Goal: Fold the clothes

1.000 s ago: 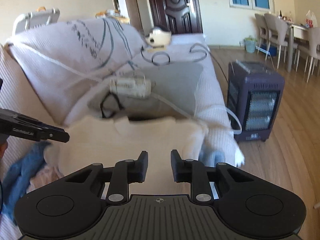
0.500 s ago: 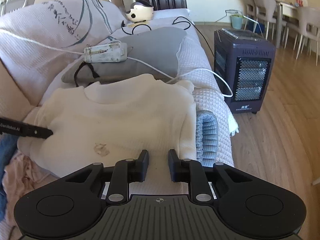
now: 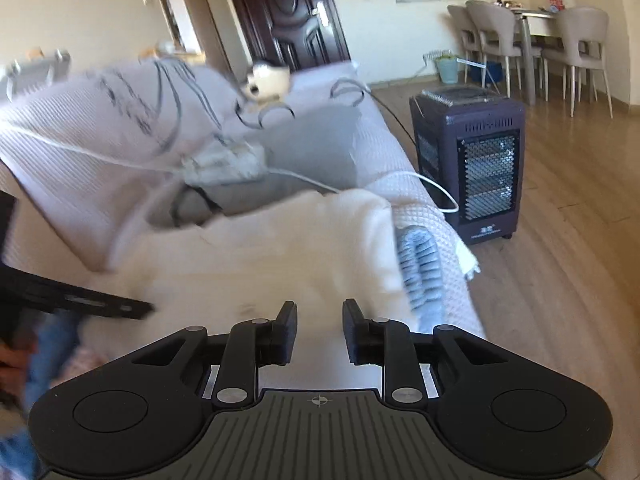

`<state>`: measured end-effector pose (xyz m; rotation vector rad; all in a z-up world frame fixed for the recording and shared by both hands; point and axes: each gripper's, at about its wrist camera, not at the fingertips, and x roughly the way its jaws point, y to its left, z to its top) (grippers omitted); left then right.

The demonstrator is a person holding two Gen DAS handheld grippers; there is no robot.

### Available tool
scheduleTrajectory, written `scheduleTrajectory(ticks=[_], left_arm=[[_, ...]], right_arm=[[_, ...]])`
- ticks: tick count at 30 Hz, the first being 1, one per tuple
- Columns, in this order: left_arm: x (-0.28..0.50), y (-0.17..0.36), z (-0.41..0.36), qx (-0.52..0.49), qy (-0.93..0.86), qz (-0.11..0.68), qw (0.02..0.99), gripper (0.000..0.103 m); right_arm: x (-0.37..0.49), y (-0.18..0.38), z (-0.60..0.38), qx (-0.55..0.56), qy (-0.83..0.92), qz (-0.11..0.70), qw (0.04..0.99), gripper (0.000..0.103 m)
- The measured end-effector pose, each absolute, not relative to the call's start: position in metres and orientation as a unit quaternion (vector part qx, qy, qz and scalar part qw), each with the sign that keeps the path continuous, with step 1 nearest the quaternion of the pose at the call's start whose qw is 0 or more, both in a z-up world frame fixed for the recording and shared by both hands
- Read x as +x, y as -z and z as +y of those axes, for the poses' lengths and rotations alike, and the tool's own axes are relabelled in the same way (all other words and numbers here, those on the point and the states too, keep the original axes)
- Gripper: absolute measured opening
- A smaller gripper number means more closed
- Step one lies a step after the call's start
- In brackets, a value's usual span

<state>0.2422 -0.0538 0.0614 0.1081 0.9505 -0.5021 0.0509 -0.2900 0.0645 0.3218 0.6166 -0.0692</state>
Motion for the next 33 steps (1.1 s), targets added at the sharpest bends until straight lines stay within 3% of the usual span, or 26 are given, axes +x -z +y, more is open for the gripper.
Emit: scheduleTrajectory(ticks=[3,11,20,28,33], left_arm=[[0.217,-0.071,-0.045,0.027,0.261,0.45,0.854,0.061],[0.131,-0.071,-0.024,0.051,0.296,0.443,0.845,0.075],[0.089,-0.04,0.016,0.042,0.261,0.483,0.835,0.083],[0.061,-0.031,0.048,0.034,0.223,0.496,0.838,0.088],[0.057,-0.016,0.056,0.014,0.208,0.513,0.833,0.089]], right_arm=[[0.021,-0.073,-0.27,0.165,0.015,0.297,0.94,0.026],[-0.027,-0.059,-0.215,0.166,-0.016,0.335,0.927,0.027],[-0.049,-0.034,-0.183,0.149,-0.022,0.374,0.915,0.028],[-0.057,-0.015,-0.166,0.127,-0.03,0.416,0.9,0.046],[-0.06,-0.005,-0.147,0.078,-0.037,0.439,0.894,0.05]])
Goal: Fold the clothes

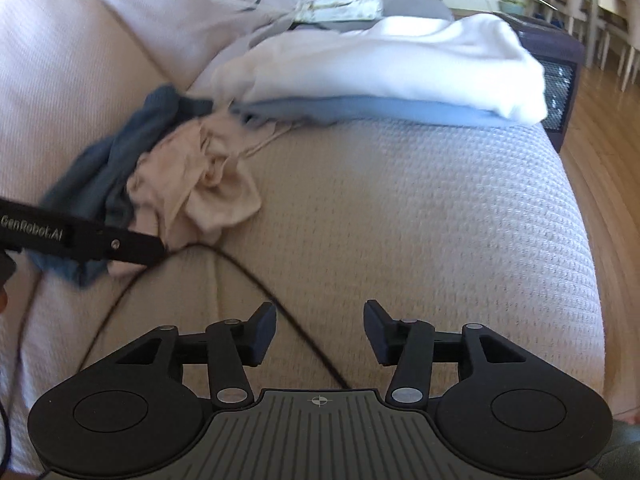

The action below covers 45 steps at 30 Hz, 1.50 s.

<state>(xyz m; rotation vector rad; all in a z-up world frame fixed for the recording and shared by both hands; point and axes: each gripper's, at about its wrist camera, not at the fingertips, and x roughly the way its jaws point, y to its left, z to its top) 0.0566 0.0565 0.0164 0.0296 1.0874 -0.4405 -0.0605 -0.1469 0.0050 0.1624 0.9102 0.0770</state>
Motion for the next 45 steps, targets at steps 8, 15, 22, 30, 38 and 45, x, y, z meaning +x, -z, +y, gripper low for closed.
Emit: scheduleTrajectory(ticks=[8,15,22,30,38,45], left_arm=[[0.055,0.002,0.051,0.019,0.2,0.531,0.823,0.089],[0.057,0.007,0.051,0.025,0.19,0.539,0.82,0.089],[0.055,0.011,0.045,0.036,0.19,0.548,0.814,0.089],[0.048,0.027,0.034,0.05,0.193,0.575,0.794,0.089],[0.048,0.049,0.016,0.065,0.186,0.6,0.775,0.094],[0.057,0.059,0.009,0.061,0.169,0.614,0.769,0.103]], right_arm=[[-0.062,0.0,-0.149,0.075,-0.025,0.45,0.89,0.063],[-0.062,0.002,-0.154,0.083,-0.014,0.458,0.885,0.066],[-0.061,0.002,-0.153,0.08,-0.015,0.458,0.885,0.069],[-0.062,0.003,-0.155,0.077,-0.009,0.462,0.884,0.07],[-0.062,0.003,-0.158,0.087,-0.002,0.463,0.882,0.076],[-0.06,0.003,-0.168,0.085,0.007,0.471,0.878,0.079]])
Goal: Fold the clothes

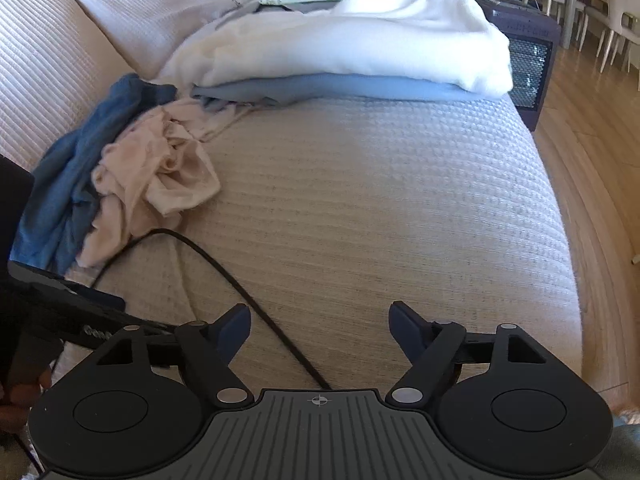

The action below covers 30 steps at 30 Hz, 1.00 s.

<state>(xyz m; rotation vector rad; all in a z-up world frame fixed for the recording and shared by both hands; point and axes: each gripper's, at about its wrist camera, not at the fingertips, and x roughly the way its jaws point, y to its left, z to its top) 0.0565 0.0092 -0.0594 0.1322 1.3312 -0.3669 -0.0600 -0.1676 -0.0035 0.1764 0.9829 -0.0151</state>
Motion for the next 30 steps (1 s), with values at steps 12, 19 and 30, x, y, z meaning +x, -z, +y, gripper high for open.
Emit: scheduleTrajectory(ticks=[12,19,30], left_arm=[[0.084,0.067,-0.005,0.042,0.121,0.663,0.737,0.103],[0.09,0.07,-0.007,0.041,0.119,0.679,0.723,0.103],[0.07,0.068,0.002,0.032,0.146,0.647,0.747,0.103]], right_arm=[[-0.068,0.011,-0.215,0.155,-0.021,0.517,0.841,0.082],[-0.055,0.016,-0.213,0.152,-0.051,0.552,0.818,0.094],[-0.066,0.029,-0.163,-0.003,-0.013,0.507,0.862,0.103]])
